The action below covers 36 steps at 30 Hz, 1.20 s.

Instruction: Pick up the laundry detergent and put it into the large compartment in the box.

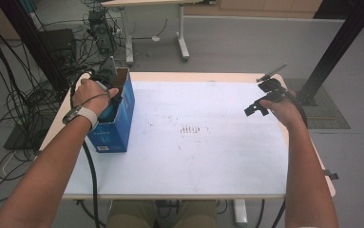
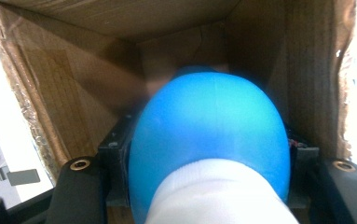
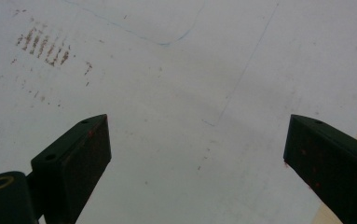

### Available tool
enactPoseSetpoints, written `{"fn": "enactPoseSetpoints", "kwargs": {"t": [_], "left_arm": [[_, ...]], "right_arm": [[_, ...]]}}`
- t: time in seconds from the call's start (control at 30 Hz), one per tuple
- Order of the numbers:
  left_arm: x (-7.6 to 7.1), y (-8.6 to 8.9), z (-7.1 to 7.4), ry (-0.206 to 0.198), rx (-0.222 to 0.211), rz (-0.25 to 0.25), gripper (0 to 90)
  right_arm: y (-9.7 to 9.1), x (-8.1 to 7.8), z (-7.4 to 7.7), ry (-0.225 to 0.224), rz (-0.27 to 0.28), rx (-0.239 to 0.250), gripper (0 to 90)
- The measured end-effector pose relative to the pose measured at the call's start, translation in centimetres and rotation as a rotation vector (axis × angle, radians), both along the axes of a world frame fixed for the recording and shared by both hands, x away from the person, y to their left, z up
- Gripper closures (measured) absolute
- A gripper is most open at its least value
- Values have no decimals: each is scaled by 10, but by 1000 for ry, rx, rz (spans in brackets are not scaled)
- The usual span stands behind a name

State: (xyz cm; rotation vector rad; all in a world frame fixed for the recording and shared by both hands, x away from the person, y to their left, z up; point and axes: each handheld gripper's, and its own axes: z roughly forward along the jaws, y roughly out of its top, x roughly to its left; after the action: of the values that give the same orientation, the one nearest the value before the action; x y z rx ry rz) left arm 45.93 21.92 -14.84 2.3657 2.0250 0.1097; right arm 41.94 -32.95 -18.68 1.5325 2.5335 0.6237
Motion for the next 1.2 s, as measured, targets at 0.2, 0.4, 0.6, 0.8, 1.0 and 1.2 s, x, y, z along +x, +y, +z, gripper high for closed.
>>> {"fn": "enactPoseSetpoints", "kwargs": {"t": [0.2,0.4,0.6,0.8,1.0,1.2], "left_arm": [[-1,0,1,-6,2,-2,352],[-2,3,5,-6,-6,-7,312],[-3,6,7,-8,-20,-14,283],[-2,14,11,3,-50,-20,278],[-3,18,15,3,-67,-34,265],[-6,19,23,-6,-61,-37,197]], "right_arm": [[0,0,0,-2,0,0,72],[1,0,0,-1,2,-3,72],[2,-1,0,-4,3,-2,72],[0,-4,2,-6,-3,-2,72],[1,-5,4,-8,-2,-1,72],[2,-5,4,-11,2,2,72]]}}
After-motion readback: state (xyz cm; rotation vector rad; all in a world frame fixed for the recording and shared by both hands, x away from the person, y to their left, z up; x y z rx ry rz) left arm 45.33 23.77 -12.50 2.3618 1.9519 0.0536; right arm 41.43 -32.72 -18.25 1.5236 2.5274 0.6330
